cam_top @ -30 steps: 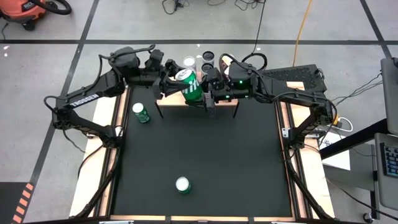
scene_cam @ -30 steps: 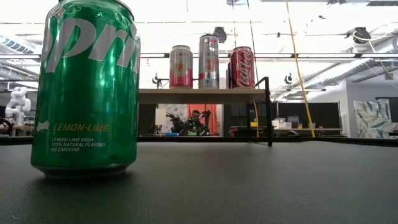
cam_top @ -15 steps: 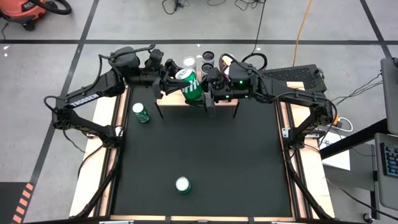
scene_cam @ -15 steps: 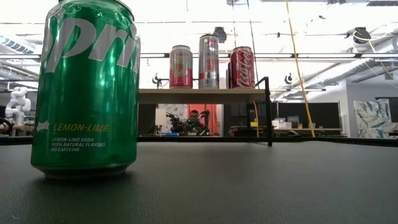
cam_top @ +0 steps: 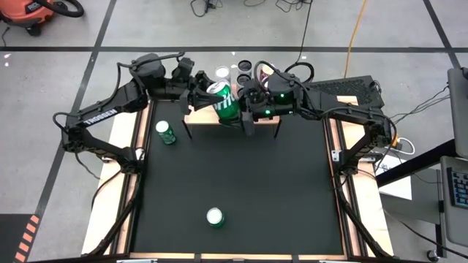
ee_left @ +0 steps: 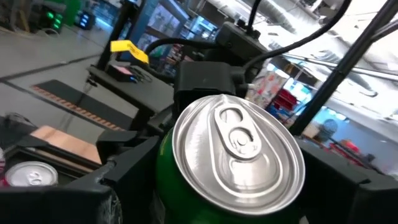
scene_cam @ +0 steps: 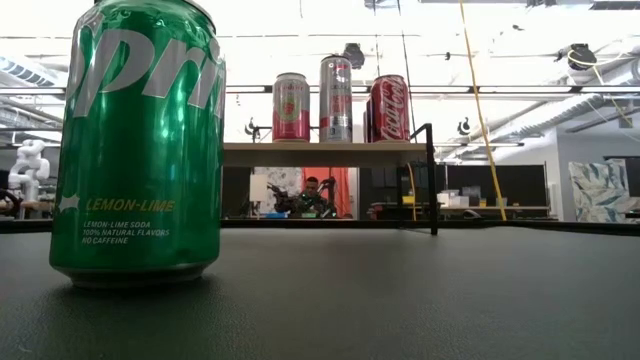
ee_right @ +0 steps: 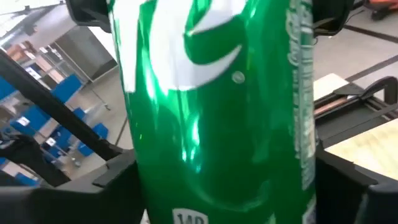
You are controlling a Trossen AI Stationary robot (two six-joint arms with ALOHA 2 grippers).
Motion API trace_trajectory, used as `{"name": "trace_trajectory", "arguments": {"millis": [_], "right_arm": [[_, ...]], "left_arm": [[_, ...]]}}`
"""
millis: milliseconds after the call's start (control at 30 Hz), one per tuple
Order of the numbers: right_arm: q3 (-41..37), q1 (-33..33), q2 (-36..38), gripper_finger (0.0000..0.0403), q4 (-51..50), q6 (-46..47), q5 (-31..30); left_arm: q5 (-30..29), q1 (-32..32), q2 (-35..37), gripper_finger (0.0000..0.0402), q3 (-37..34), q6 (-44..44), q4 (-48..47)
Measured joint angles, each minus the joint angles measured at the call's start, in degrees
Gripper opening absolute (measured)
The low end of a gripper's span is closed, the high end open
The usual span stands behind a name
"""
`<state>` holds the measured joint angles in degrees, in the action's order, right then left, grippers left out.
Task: Place canned beverage on shelf
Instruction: Put the middle green soda can on the shelf
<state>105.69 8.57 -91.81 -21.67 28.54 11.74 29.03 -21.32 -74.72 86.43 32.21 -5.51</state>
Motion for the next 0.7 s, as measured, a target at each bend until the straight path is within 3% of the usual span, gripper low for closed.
{"name": "trace_trajectory", "arguments": {"millis": [133,433,700], "right_arm": [[0.0,0.0,0.0,0.0356,-0.1,1.2,0.3],[0.0,0.0,0.0,0.0396,-0.6,3.9,1.8],[0.0,0.0,0.0,0.0400,-1.7,5.3,2.1]], "left_arm": [[3.1,-0.9,0.0,0.0308,0.0,2.0,0.2],[3.9,-1.1,0.3,0.0308,0.0,2.0,0.9],[4.0,-1.1,0.4,0.0308,0.0,2.0,1.0]]}}
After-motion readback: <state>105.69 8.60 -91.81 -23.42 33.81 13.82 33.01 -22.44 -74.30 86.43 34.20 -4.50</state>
